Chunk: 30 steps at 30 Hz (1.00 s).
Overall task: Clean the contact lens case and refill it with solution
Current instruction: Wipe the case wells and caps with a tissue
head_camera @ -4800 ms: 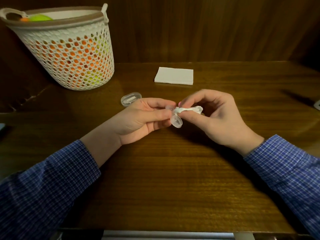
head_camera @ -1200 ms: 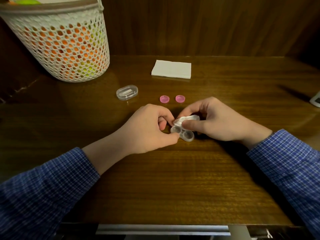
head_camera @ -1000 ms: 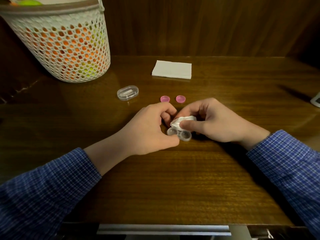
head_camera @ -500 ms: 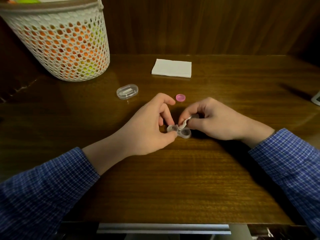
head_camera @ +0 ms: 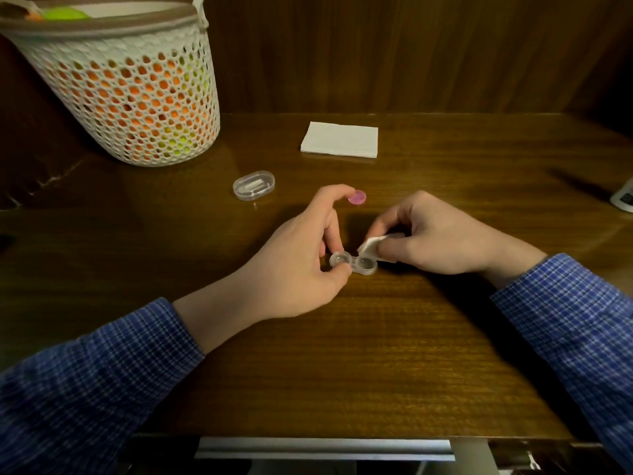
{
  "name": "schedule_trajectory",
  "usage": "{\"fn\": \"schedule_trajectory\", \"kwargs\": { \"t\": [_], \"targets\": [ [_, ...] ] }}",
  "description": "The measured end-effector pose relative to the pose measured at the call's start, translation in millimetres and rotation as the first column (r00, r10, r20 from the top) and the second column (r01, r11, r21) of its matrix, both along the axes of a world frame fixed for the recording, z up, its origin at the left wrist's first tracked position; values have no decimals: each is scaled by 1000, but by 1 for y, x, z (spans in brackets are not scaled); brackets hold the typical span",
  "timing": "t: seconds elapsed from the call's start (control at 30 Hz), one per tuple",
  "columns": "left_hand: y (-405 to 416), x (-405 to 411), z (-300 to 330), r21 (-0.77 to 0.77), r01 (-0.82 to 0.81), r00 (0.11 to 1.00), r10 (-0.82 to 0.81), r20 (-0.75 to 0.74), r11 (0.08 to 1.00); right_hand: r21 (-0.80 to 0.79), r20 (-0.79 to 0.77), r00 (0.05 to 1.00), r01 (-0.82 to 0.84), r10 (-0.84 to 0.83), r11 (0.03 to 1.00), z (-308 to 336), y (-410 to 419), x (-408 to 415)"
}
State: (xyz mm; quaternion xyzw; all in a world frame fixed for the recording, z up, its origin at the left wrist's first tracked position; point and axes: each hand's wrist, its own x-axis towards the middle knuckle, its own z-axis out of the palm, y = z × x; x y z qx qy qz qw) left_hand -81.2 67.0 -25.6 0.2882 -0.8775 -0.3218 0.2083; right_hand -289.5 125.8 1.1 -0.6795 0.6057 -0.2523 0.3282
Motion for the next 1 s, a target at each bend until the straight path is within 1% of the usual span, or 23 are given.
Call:
{"fn": "schedule_trajectory", "kwargs": {
  "t": [0.17,0.27,0.4,0.57,0.7,0.87,1.0],
  "targets": [
    [8,-1,-2,-46,-95,995,94,-10,994,20,7,995,100,-100,995,0,2,2],
    [12,-4,-2,-68,-162,987,163,11,985,58,32,985,166,-168,984,0,3,6],
    [20,-9,-3,-112,-253,964,260,52,961,82,21,949,312,-315,947,-2,2,14],
    [32,-18,-3,-158,-343,934,355,50,926,32,-51,898,439,-437,898,-10,4,26],
    [34,-22,2,-139,-385,914,398,77,912,40,-66,889,455,-452,889,-9,6,29],
    [36,-22,4,-245,-364,910,400,114,898,118,19,892,447,-452,887,-7,6,30],
    [25,-18,8,-162,-312,921,340,189,936,226,117,902,383,-415,896,1,6,22]
  ]
}}
